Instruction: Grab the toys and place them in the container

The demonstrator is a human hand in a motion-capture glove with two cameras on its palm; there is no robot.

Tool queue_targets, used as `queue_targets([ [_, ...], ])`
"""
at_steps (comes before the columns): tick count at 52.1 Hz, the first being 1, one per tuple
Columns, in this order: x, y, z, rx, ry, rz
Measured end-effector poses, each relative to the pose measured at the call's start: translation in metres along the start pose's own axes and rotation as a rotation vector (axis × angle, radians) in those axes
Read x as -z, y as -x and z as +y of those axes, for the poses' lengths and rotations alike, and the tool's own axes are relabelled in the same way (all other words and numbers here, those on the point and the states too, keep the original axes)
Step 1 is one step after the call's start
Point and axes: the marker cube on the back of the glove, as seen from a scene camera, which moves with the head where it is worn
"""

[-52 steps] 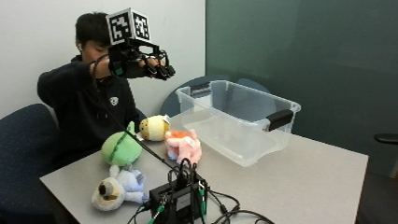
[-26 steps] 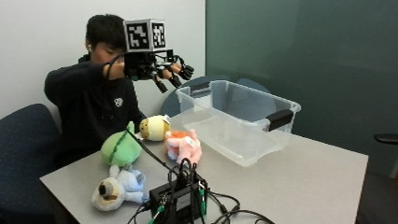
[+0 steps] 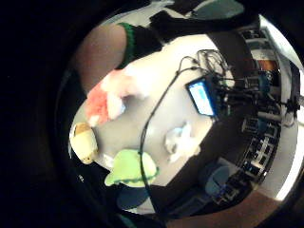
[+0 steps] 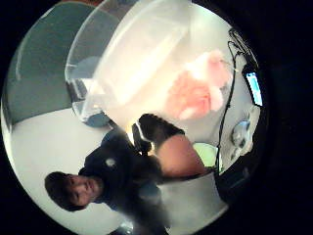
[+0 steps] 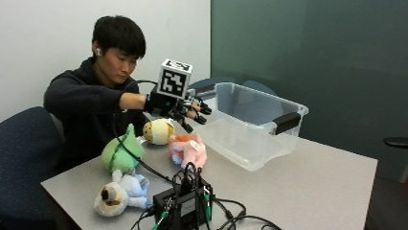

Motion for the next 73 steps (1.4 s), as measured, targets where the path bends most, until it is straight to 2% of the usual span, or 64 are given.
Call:
queue_targets([
  [7, -0.04, 0.001, -0.019, 0.025, 0.09, 0.0],
  [12, -0.067, 0.0, -0.025, 0.098, 0.203, -0.051],
  [20, -0.105, -0.004, -0.034, 0.085, 0.317, -0.021],
  [34, -0.125, 0.0, -0.044, 0.148, 0.129, -0.073],
  [42, -0.121, 0.001, -0.047, 0.124, 0.022, -0.12],
  [54, -0.064, 0.003, -0.033, 0.034, -0.072, -0.076],
  [63, 0.032, 0.031, -0.011, 0.028, -0.239, -0.052],
  [68, 0.096, 0.037, -0.006, -0.001, -0.317, -0.165],
  [73, 0.126, 0.09, 0.003, 0.109, -0.38, -0.14],
])
